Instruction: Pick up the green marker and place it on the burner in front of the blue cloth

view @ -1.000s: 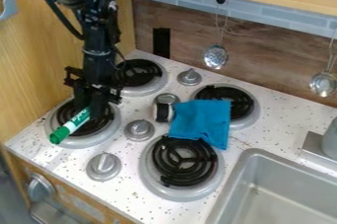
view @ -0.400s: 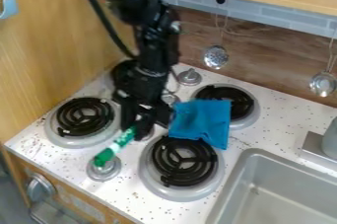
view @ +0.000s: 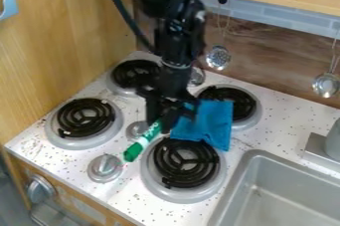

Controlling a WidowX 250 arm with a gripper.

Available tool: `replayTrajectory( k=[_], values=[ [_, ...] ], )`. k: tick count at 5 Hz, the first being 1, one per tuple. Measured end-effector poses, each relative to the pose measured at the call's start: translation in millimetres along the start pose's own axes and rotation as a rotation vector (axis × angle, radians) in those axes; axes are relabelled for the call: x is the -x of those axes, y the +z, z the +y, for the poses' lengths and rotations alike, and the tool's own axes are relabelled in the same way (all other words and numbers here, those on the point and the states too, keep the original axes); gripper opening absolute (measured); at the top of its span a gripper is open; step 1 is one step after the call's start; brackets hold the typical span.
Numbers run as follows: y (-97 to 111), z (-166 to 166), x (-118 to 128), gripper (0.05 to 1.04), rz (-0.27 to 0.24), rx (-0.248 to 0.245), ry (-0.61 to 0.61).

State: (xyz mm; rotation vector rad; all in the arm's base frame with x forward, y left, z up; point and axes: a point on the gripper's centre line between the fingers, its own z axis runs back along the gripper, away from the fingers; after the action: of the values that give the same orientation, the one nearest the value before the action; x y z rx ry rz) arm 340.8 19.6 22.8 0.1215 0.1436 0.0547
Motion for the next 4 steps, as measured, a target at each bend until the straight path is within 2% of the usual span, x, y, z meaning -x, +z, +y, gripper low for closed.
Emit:
replayTrajectory(
  k=[1,2,3,4],
  values=[
    [-8,-23,-5,0.385,-0.013,-0.008,-0.047],
    [-18,-30,-15,0.385,-0.018,-0.01,-0.043],
    [-27,-47,-31,0.385,-0.009,-0.006,-0.059],
    [-26,-58,-38,0.385,-0.005,0.029,-0.038]
  ],
)
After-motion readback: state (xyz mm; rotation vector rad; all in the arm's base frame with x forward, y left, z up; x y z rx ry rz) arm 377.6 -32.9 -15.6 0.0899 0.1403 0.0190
